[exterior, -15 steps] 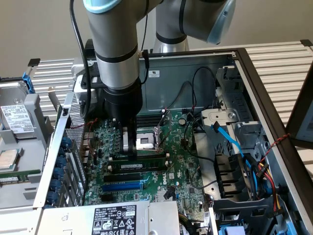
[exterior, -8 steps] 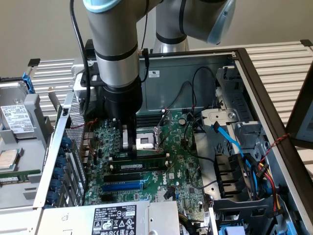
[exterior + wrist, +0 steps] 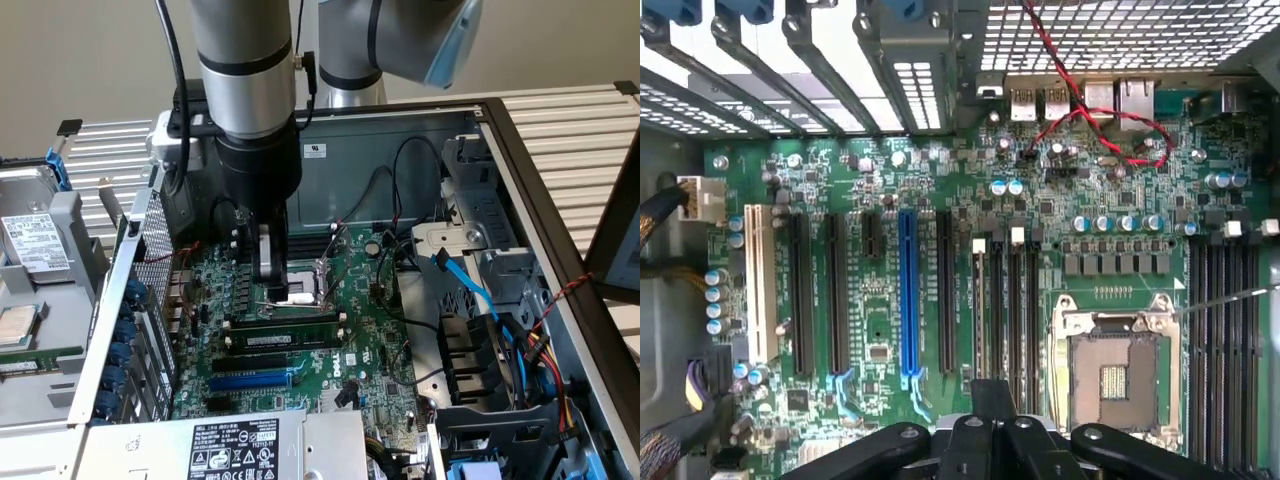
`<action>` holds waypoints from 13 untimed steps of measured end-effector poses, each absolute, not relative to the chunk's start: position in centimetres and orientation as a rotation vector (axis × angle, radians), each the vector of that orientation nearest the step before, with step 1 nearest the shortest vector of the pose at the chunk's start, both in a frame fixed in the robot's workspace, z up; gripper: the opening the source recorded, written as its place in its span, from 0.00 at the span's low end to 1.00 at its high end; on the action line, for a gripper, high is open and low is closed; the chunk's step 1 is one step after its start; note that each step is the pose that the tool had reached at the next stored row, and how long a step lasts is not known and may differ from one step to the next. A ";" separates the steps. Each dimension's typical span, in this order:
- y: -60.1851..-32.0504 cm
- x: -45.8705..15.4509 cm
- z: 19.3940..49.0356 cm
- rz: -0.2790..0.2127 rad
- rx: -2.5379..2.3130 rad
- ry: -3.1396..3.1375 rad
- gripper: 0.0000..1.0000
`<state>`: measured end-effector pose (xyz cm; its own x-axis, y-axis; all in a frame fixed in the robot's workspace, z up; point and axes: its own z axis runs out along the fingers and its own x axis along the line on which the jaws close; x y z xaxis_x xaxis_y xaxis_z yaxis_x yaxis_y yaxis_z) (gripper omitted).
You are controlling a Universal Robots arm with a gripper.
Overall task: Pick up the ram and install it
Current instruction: 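Press down the ram until it locks into place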
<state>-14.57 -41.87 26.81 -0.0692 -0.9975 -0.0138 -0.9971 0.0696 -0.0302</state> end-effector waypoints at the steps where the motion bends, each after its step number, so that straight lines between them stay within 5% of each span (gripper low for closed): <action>1: -41.9 -14.3 27.0 -0.017 -2.121 2.274 0.11; 13: -42.1 -13.8 27.2 -0.008 -2.116 2.271 0.11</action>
